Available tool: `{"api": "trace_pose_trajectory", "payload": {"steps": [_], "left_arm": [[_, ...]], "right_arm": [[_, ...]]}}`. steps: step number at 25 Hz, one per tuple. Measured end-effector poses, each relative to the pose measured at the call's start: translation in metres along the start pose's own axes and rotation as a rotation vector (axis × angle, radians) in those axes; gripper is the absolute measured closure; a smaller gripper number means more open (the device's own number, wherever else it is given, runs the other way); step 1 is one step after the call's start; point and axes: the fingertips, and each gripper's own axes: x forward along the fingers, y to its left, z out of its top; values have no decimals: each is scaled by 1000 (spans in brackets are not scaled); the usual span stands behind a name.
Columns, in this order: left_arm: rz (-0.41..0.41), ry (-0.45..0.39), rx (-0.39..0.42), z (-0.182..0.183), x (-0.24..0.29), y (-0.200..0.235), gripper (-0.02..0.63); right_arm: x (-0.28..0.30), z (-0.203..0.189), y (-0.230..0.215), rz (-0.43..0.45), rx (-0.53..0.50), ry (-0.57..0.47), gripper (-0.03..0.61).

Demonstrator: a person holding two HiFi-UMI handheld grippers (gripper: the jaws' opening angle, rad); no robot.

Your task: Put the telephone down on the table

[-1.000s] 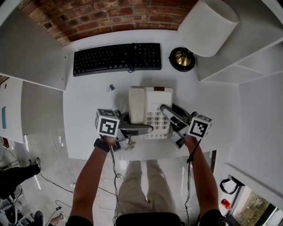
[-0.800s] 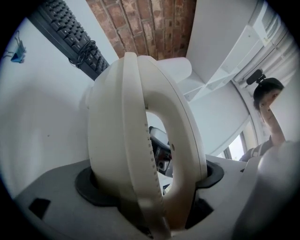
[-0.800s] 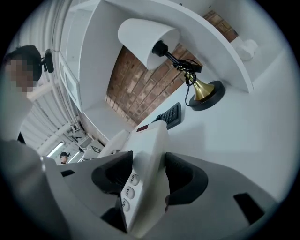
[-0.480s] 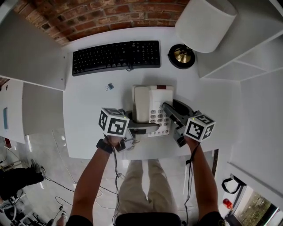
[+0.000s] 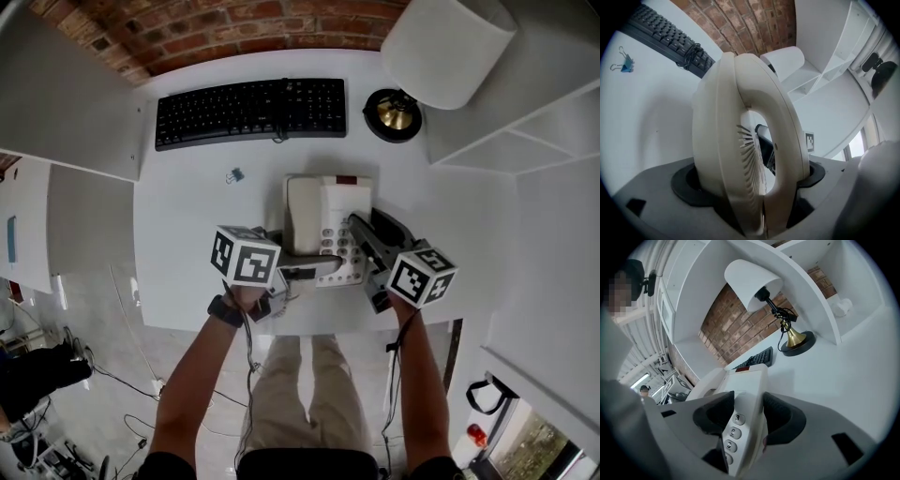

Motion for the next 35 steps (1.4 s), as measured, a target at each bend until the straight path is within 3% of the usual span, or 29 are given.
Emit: {"api": "trace_pose_trajectory", "payload": {"steps": [5, 20, 23, 26, 35], "left_arm": [[44, -44, -17, 2, -6, 4, 132], [230, -180, 33, 6, -19, 19, 126], [330, -217, 97, 8, -25, 26, 123], [435, -261, 249, 12, -34, 31, 140], [429, -257, 252, 12, -35, 33, 158]], "right_arm": [[1, -2, 0, -8, 18, 25, 390], [1, -3, 0, -17, 0, 22, 405], [0, -4, 1, -25, -18, 16, 410], [-2, -4, 0, -39, -36, 4, 431], [-1, -5, -1, -39, -30, 3, 431]]}}
